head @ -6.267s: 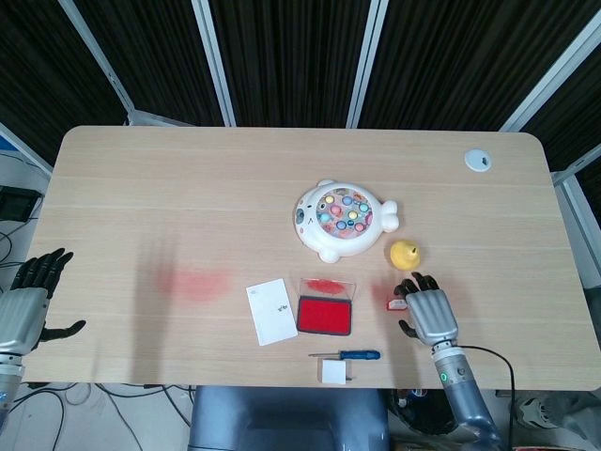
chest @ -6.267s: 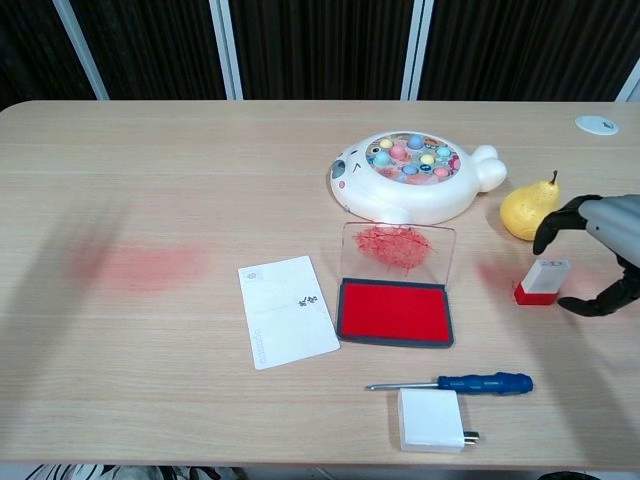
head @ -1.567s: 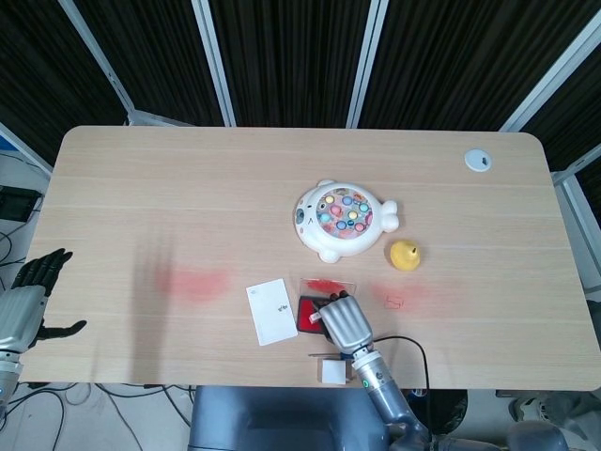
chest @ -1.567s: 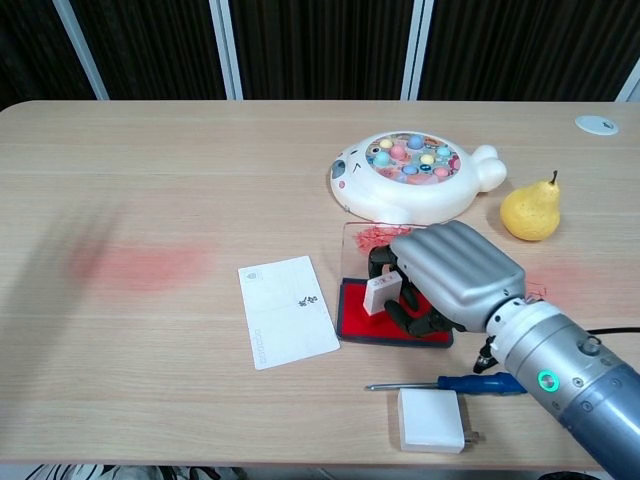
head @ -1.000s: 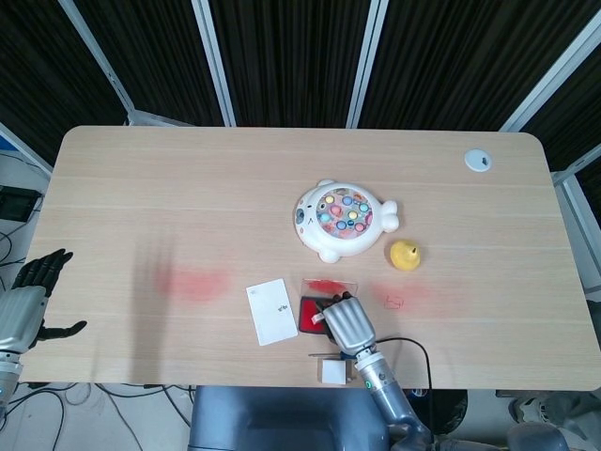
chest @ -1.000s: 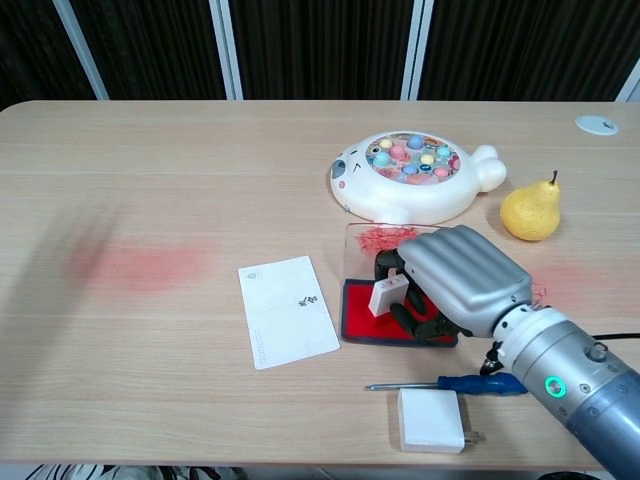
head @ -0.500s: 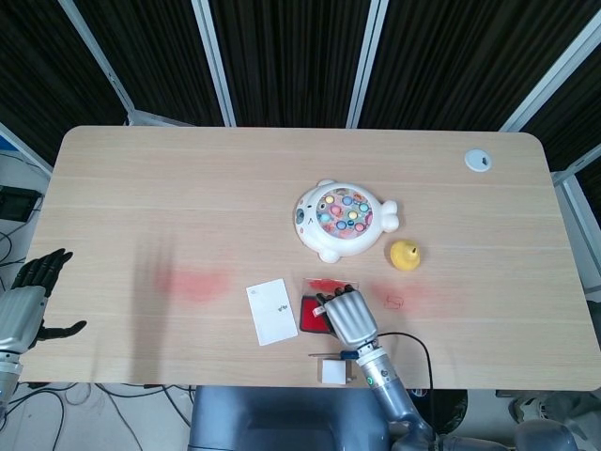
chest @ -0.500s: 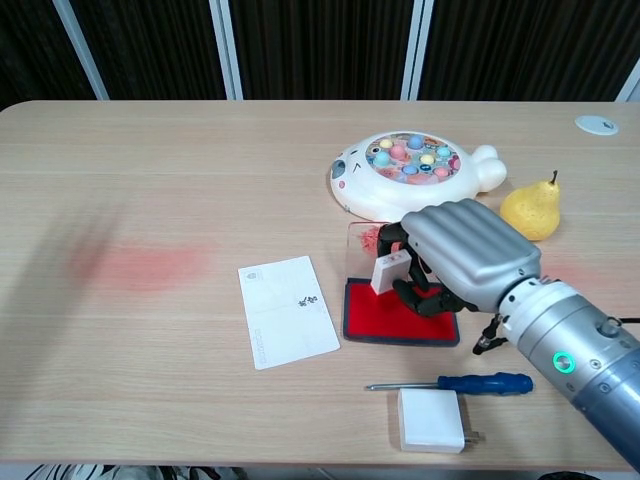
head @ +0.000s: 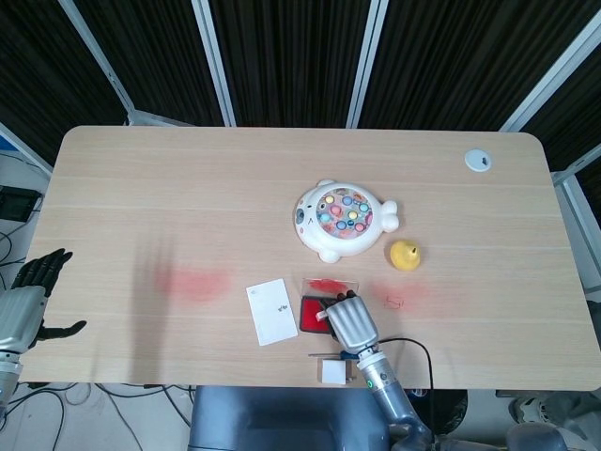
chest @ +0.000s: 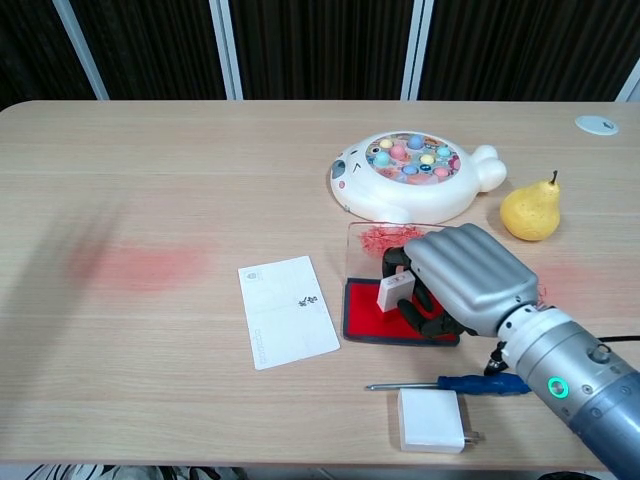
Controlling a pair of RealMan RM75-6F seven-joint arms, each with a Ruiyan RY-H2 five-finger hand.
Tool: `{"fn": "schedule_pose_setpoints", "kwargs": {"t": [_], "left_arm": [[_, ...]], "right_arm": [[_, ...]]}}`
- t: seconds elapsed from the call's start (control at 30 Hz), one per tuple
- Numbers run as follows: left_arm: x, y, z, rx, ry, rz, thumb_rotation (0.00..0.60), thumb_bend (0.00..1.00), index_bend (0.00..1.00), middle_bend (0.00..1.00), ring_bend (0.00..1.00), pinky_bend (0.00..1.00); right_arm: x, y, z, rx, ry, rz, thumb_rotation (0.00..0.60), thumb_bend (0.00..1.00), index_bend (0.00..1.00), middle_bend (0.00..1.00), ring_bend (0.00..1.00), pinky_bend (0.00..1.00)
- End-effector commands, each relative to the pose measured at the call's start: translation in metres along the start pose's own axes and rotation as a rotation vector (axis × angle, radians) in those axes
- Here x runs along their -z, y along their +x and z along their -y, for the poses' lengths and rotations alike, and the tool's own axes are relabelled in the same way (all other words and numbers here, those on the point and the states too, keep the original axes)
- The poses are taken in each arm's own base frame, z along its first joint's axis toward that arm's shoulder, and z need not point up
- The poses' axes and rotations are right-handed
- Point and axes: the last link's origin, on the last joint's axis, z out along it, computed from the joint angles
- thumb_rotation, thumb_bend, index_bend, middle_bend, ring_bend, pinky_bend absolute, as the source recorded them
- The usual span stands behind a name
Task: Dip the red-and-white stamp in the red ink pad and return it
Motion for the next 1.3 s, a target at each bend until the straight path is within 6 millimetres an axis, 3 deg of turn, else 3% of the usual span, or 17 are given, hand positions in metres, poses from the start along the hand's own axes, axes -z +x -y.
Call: {"fn": "schedule_pose_setpoints", "kwargs": {"t": [0.03,0.3,0.57,0.77,0.9,1.07,1.3], "left_arm": [[0.000,0.000,0.000,0.001,0.000,0.000,0.600,0.01,0.00,0.00,0.00,0.00],[0.001,0.000,0.000,0.001,-0.001,-0.001,0.600,0.01,0.00,0.00,0.00,0.00],[0.001,0.001,0.000,-0.001,-0.004,-0.007,0.600,0.01,0.00,0.00,0.00,0.00],[0.002,0.001,0.000,-0.003,-0.008,-0.009,0.600,0.01,0.00,0.00,0.00,0.00],[0.003,0.000,-0.001,-0.005,-0.011,-0.012,0.600,0.01,0.00,0.00,0.00,0.00],[0.004,-0.002,-0.002,-0.012,-0.015,-0.009,0.600,0.01,0.00,0.00,0.00,0.00],[0.004,-0.002,-0.003,-0.012,-0.011,-0.013,0.600,0.01,0.00,0.00,0.00,0.00]], "right_arm": [[0.000,0.000,-0.001,0.000,-0.002,0.000,0.600,0.71,0.81,0.70,0.54,0.50],[-0.002,0.010,0.000,-0.010,0.005,-0.041,0.600,0.71,0.81,0.70,0.54,0.50],[-0.002,0.041,-0.010,-0.002,0.003,-0.121,0.600,0.71,0.81,0.70,0.54,0.50],[0.006,0.054,-0.037,0.035,-0.045,-0.138,0.600,0.71,0.81,0.70,0.54,0.50],[0.019,0.059,-0.072,0.064,-0.118,-0.132,0.600,0.71,0.81,0.70,0.54,0.50],[0.036,0.055,-0.104,0.074,-0.182,-0.104,0.600,0.71,0.81,0.69,0.54,0.50],[0.044,0.046,-0.126,0.077,-0.235,-0.069,0.600,0.71,0.81,0.69,0.54,0.50]]}}
